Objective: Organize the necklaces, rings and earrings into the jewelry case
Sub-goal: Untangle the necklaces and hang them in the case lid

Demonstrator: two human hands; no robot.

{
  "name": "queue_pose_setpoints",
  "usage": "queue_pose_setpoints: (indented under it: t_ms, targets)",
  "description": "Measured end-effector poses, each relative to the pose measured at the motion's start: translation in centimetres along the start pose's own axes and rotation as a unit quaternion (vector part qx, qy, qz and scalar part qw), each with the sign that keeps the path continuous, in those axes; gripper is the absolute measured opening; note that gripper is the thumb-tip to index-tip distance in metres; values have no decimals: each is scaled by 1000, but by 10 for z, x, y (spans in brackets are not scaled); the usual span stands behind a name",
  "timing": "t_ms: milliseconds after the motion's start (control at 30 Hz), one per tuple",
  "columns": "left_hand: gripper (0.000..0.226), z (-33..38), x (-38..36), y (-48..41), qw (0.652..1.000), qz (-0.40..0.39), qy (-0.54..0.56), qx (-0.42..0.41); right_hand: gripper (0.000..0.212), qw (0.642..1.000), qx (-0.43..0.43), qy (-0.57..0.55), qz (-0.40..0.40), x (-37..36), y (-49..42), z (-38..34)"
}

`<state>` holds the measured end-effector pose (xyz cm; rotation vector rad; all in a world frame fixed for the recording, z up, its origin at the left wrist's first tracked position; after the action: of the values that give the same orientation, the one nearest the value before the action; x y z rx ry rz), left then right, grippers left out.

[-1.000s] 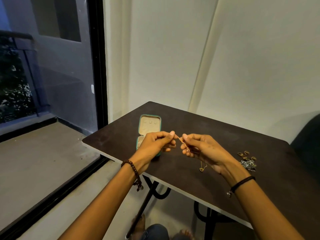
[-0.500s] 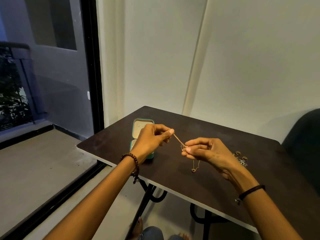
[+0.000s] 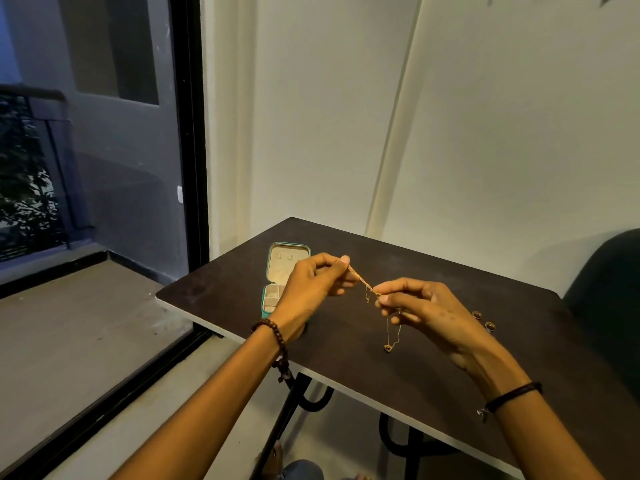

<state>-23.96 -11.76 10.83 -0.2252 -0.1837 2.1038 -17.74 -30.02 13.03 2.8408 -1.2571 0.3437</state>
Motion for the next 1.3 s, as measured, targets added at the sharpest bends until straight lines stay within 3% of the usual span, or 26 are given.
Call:
queue_pose_setpoints:
  t_ms: [267, 667, 1000, 1300]
  targets:
    - [28, 0, -18, 10, 999, 14, 24, -26, 23, 996, -44, -78, -17, -13, 5, 1]
    - [31, -5, -26, 15, 987, 81, -102, -92, 17, 988, -78, -128, -35, -29, 8, 8]
    - [33, -5, -19, 16, 996, -13, -55, -64, 15, 969, -94, -227, 1, -19, 12, 11]
    - [29, -4, -17, 20, 998, -32, -27, -55, 13, 976, -78, -204, -9, -18, 11, 12]
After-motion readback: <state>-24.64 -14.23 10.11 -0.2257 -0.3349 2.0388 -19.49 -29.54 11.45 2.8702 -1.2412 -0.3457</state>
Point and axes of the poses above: each hand's wrist, its own y-axis away from the middle knuckle, its own x-axis out of the back of the hand, z = x × y, the point moved 5 cm from there along -y, towards the middle knuckle, and after that the axes turned 2 degrees about z, right-handed, at the moved point
